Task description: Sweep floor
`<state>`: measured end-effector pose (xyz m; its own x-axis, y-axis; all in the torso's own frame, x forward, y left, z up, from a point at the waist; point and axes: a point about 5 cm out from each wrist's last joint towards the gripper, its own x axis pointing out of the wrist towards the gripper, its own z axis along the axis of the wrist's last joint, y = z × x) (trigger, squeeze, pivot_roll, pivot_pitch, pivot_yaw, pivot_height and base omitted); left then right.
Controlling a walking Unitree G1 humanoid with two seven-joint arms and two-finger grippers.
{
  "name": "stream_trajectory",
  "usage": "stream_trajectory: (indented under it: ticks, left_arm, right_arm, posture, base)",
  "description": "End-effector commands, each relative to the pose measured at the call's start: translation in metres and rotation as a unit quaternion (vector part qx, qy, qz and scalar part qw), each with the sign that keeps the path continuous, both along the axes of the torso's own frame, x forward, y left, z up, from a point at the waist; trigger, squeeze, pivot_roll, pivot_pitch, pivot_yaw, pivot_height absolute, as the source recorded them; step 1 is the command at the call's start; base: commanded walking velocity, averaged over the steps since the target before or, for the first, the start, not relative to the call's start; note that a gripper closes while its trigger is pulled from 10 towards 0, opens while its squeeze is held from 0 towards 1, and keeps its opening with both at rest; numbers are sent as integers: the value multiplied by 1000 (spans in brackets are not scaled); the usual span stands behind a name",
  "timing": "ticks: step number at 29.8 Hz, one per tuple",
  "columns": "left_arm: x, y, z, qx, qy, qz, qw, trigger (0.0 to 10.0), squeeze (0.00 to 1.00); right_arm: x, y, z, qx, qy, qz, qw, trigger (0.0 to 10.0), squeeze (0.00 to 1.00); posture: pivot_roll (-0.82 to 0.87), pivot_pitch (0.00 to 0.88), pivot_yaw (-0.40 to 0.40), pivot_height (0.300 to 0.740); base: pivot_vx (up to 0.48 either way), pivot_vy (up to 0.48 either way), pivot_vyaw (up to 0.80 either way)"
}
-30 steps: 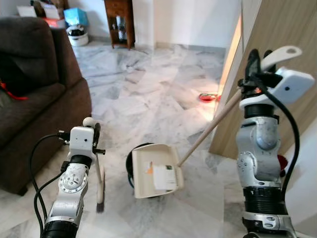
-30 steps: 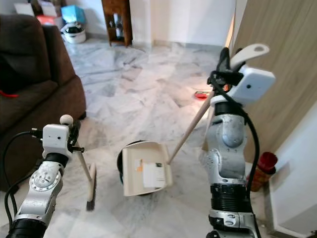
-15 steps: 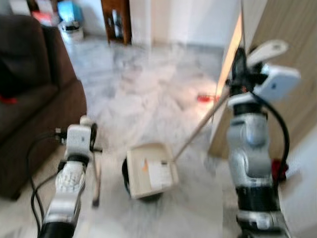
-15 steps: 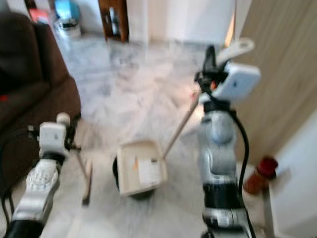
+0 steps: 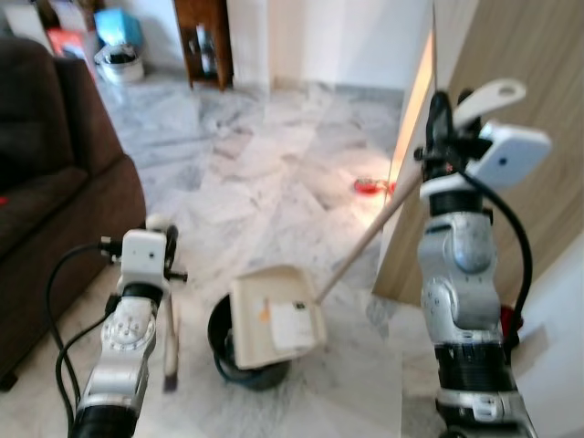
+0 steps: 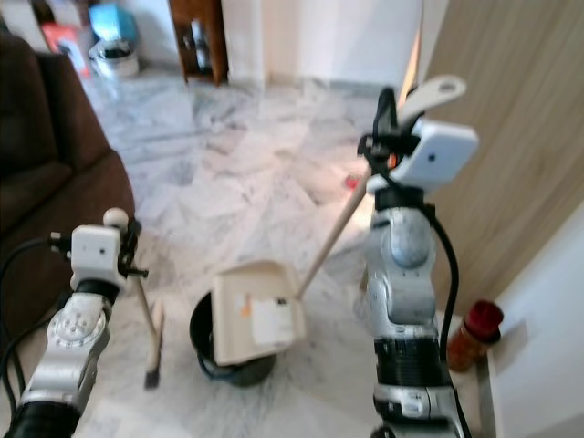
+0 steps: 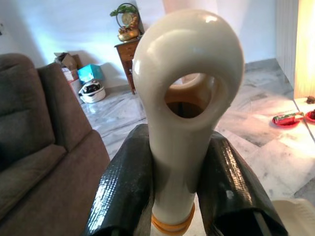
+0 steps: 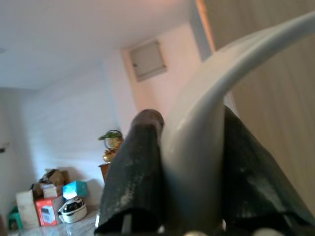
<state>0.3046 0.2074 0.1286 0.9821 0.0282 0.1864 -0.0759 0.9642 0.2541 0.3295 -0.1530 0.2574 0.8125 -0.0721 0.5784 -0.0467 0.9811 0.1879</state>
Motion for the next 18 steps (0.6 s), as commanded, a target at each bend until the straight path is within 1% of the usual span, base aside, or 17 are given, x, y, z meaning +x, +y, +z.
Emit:
stream_trajectory:
  ticks: [1,6,15,18]
  left_arm:
    - [3,-7,10,2,-24,-12,1000,10000,0]
    - [3,-7,10,2,-25,-13,1000,10000,0]
    - [4,-7,12,1,-28,-13,1000,10000,0]
    - [4,-8,12,1,-30,-14,999,10000,0]
  right_arm:
    - [-5,-7,13,2,-33,-13,999,10000,0]
    - [-4,-6,13,1,-34,-12,999,10000,0]
    - [-5,1,14,4,-34,2,999,10000,0]
    - [-5,8,13,2,-35,13,999,10000,0]
  posture:
    - [35,0,37,740]
    - [37,0,34,740]
    - [36,0,34,740]
    - [36,0,34,740]
  base:
    - [326,0,0]
    - [328,0,0]
    - [337,0,0]
    - [0,0,0]
